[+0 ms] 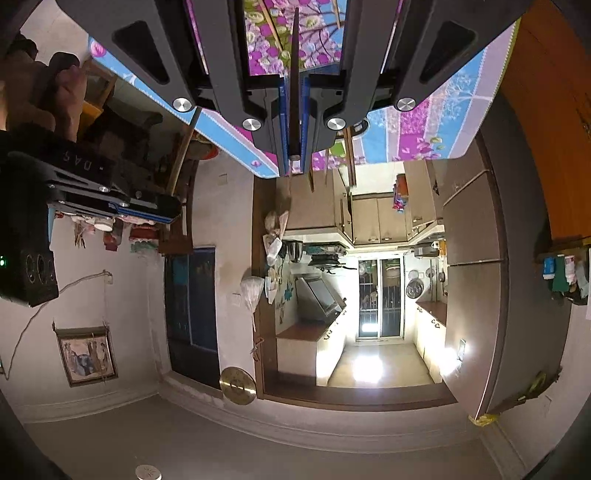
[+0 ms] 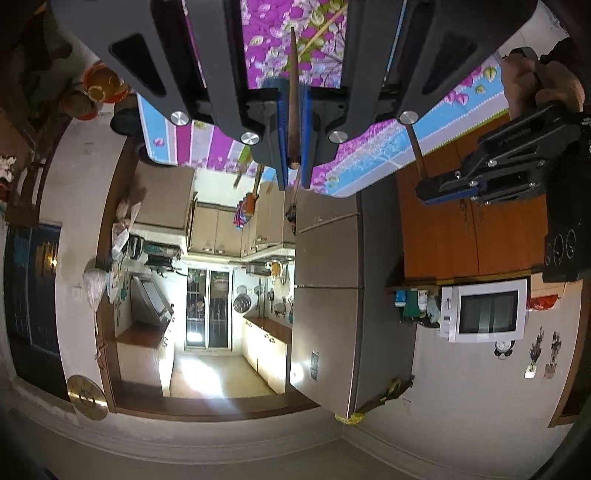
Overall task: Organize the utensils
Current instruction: 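Lower the left tool's chopstick into the holder while the right tool lowers its chopstick in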
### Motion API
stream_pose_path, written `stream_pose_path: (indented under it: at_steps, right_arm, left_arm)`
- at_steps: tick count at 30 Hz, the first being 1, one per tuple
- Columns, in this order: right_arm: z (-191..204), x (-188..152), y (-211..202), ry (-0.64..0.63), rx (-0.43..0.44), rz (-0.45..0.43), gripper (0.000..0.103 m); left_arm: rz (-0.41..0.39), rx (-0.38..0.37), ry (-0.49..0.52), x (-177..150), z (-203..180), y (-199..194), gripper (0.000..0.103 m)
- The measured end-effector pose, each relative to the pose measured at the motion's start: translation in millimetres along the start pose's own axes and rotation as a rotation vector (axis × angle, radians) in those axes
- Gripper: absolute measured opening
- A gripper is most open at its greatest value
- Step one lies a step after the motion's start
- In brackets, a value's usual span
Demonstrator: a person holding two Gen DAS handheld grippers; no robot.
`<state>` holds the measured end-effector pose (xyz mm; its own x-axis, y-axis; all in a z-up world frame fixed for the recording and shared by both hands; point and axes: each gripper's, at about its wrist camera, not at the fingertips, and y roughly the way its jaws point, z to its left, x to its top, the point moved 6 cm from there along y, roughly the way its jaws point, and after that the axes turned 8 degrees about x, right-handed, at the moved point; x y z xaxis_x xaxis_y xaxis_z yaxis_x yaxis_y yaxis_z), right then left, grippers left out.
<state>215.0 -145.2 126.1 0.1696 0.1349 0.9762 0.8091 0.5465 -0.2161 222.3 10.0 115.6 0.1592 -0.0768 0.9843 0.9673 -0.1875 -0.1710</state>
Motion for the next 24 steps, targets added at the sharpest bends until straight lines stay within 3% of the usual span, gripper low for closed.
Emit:
stream_pose_path:
  at_steps: [9,15,24]
  right_arm:
    - [-14.8,67.1,28.8,-0.035,-0.014,-0.02,0.005]
    - [-29.7,91.7,62.9,-0.042,-0.017,-0.017,0.005]
    - [-57.5,95.8,115.6,-0.02,-0.011,0.006,0.005]
  left_arm:
    - [-0.068,0.019,-0.046,75.7,21.4,17.2,0.007]
    - [-0.111,0.041,-0.055,118.1,33.6,42.9,0.007]
    - [-0.102,0.043,-0.052,127.9,42.5,101.3,0.007]
